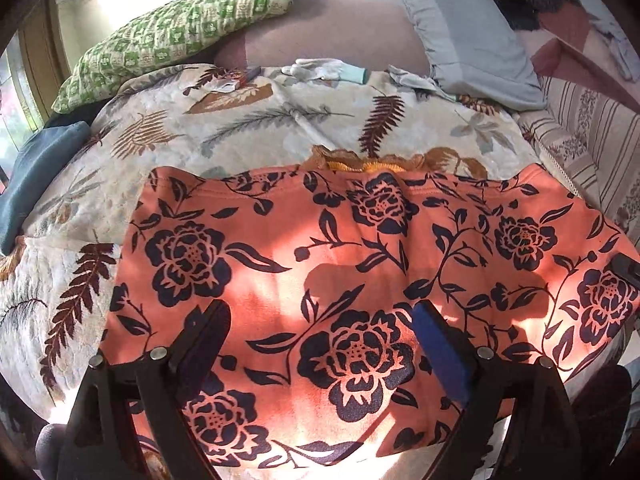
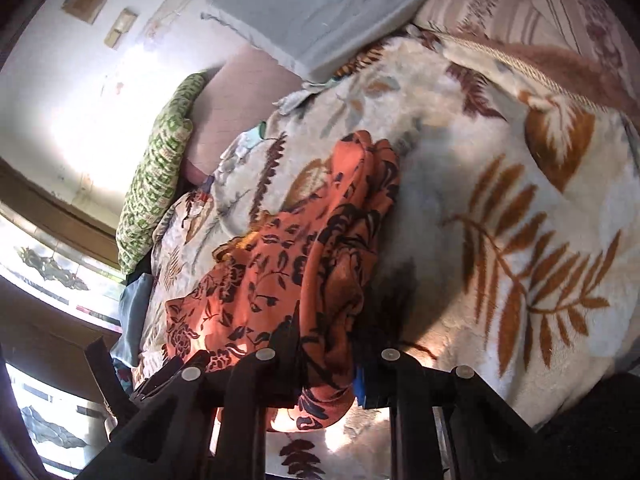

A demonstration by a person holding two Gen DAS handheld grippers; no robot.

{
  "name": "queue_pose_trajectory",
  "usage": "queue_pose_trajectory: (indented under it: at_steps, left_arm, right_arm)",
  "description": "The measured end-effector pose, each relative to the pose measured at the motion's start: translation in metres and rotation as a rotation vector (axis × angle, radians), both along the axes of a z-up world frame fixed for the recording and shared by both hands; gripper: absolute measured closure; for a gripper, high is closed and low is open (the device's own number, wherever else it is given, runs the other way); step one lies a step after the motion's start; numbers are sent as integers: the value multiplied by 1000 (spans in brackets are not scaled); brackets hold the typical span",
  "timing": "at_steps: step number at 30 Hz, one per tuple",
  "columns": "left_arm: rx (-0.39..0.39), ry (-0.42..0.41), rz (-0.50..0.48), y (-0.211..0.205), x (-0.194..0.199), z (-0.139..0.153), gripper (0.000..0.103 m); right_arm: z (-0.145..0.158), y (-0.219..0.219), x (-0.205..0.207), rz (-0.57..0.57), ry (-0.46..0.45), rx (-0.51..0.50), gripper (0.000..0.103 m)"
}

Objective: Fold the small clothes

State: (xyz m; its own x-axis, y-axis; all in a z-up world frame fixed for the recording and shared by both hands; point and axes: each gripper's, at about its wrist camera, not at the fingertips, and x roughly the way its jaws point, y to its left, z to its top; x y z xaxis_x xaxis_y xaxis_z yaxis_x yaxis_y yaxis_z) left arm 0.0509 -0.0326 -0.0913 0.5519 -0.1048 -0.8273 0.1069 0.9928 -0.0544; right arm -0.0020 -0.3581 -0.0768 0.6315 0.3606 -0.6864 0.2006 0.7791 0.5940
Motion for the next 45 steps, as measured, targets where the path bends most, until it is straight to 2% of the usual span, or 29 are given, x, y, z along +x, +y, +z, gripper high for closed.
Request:
queue_pose_trajectory:
  at_steps: [3,6,8,11,13,14,15,16,17,21,25,29,31,32,34,36,38,39,42,43,44,45]
  left_arm:
    - [-12,-18,27,14,-2,7,11]
    - [-23,3,50,24,-1,3,11]
    - [-30,11,56,29,-3,0,11]
    - [-22,14,50,25,0,-3,11]
    - [-19,30,37,18,4,-8,11]
    - [-14,37,26,13,5,-11,11]
    - [-2,43,13,8,6,-13,11]
    - [15,48,-1,2,8,-16,11]
    - [30,49,-17,-3,8,-18,11]
    - [57,40,-28,-15,15,-22,11]
    - [72,53,-30,-21,23,-28,11]
    - [105,74,-34,-21,27,-37,11]
    - [106,85,-24,-17,29,-39,11]
    - [105,85,-19,-15,29,-40,11]
    - [100,82,-12,-13,31,-41,11]
    - [106,91,-16,-16,33,-45,11]
    - [125,84,-19,-19,33,-47,11]
    - [126,80,-21,-20,32,-46,11]
    - [130,80,-23,-21,32,-47,10]
    - [129,84,-24,-21,32,-47,11]
    - [133,85,-25,-21,31,-45,11]
    - [135,80,-28,-21,30,-43,11]
  right_arm:
    - [21,22,6,42,-37,-37,84]
    - [22,30,11,39,-30,-49,84]
    - [10,22,9,-3,-3,-65,84]
    - [-18,-8,-3,-100,90,-24,82]
    - [-39,-22,-9,-97,176,13,78]
    - [-49,-28,-11,-88,219,27,74]
    - [-54,-32,-13,-80,244,23,55]
    - [-56,-35,-16,-69,245,13,31]
    - [-55,-39,-18,-68,230,5,29]
    - [-34,-62,-12,-78,127,11,29]
    - [-23,-69,36,18,76,11,29]
    - [-48,-66,94,134,105,49,29]
    - [-69,-68,113,137,146,47,30]
    - [-79,-72,117,108,174,49,31]
    - [-86,-82,116,72,144,134,31]
    - [-90,-83,116,98,137,158,33]
    - [-90,-80,119,141,145,176,71]
    - [-88,-77,120,167,147,188,86]
    - [-73,-62,121,214,125,83,88]
    - [-76,-61,123,205,143,40,90]
    - [-83,-61,126,187,186,-47,90]
    - [-87,-60,125,178,194,-62,90]
